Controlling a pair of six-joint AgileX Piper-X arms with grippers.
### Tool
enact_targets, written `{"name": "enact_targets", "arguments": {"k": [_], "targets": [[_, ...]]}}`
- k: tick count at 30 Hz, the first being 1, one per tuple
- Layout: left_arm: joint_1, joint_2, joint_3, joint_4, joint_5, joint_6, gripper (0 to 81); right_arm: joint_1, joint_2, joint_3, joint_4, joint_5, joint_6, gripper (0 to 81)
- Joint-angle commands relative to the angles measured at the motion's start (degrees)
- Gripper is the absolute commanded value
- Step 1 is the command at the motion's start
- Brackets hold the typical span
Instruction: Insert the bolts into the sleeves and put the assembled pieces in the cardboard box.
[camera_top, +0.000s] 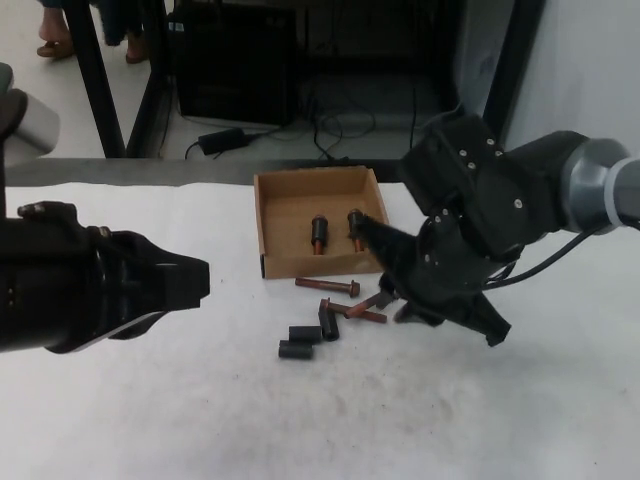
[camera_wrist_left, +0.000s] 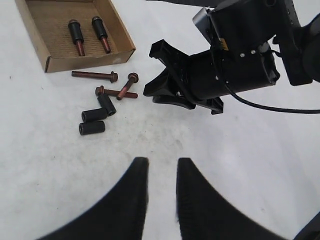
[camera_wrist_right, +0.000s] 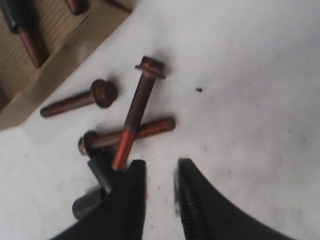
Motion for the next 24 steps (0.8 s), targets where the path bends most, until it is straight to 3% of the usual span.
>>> {"name": "enact_targets", "arguments": {"k": [1,8,24], "targets": [[-0.3,-0.3,-0.1,-2.2,-0.4,1.7,20.0,-1.0,0.5,-0.1,-3.4,-0.9,1.3,21.3],[-0.3,0.0,-0.1,-5.2,-0.4,3.1,20.0,-3.1,4.4,-0.2,-9.4,-5.4,8.9,21.3],[-0.3,1.4,-0.1,-6.7,0.0,3.1,20.0,-3.1,8.8,-0.2,-14.2,-6.2,12.2,21.3]]}}
